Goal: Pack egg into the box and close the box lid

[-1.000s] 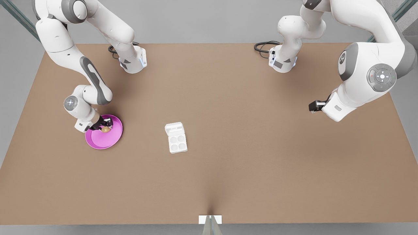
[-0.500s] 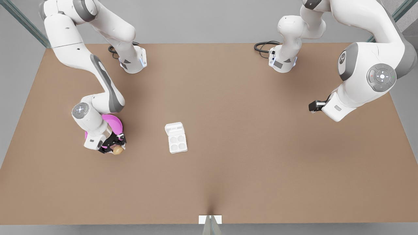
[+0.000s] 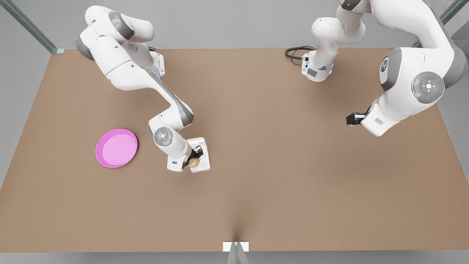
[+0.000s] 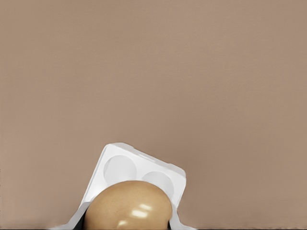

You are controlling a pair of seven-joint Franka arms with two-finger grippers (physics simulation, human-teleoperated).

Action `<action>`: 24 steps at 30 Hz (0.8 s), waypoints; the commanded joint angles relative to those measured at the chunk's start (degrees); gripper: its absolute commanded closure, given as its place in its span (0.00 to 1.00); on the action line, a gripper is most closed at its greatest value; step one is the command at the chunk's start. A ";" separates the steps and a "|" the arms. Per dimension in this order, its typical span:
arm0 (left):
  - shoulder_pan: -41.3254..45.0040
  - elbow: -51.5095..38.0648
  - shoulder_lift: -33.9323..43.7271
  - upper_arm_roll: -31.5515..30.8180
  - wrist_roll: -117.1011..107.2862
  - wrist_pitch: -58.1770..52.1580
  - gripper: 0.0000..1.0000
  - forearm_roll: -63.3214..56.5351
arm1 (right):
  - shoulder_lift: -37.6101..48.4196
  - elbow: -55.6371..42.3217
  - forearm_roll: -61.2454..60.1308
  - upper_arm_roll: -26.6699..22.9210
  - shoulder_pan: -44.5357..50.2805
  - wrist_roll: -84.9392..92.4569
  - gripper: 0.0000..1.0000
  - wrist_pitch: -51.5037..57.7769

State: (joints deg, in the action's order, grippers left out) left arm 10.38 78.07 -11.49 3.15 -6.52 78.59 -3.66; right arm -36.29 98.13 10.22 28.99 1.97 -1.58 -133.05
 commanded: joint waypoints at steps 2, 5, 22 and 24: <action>-0.01 -0.03 0.06 -0.07 0.01 -0.11 0.00 -0.03 | 0.17 1.89 0.68 0.54 0.22 -32.60 0.48 2.62; -0.01 -0.03 0.06 0.01 -0.07 -0.55 0.00 -0.03 | 0.17 2.68 0.68 0.54 0.93 -33.13 0.48 2.62; 13.85 -0.11 -6.88 -0.07 -16.93 -8.89 0.78 -1.53 | 22.92 -13.24 -2.03 -21.78 -0.47 2.28 0.00 43.58; 34.07 -0.55 -12.75 -0.07 -45.21 -10.31 0.79 9.09 | 23.02 -13.40 -4.86 -21.61 -4.96 2.90 0.00 43.31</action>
State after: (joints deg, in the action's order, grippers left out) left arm 38.24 76.81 -23.50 3.15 -12.87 74.35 0.58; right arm -14.28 84.27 8.04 8.73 -3.20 -15.87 -103.46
